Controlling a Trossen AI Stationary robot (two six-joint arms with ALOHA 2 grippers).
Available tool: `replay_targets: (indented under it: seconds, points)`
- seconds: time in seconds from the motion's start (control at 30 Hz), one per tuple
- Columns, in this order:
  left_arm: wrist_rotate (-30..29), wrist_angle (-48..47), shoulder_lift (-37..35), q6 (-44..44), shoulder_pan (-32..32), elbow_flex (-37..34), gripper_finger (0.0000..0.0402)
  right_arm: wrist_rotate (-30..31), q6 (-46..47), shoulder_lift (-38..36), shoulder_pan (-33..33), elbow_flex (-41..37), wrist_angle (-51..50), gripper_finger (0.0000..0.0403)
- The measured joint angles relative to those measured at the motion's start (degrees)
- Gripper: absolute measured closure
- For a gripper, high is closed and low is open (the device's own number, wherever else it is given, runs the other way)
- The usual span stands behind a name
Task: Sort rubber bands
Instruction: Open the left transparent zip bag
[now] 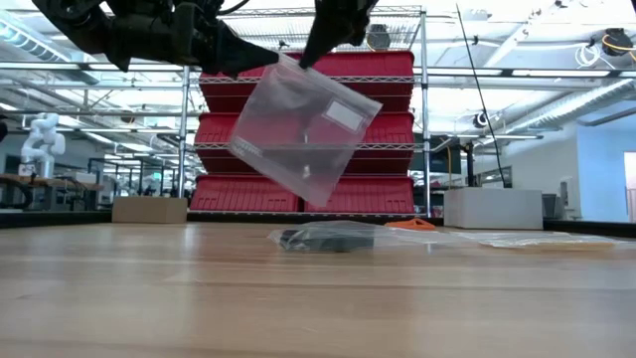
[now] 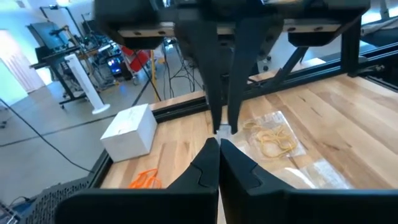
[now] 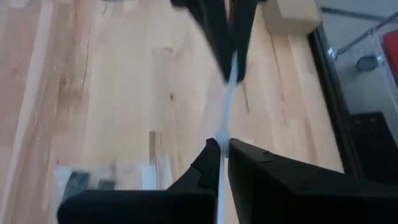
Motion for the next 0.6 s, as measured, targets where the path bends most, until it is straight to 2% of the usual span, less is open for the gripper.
replay_targets:
  seconds: [0.6]
  points:
    - [-1.39,0.44,-0.19,0.00,0.01,0.01,0.0401,-0.16,9.34,0.02,0.39,-0.02,-20.87,0.0401]
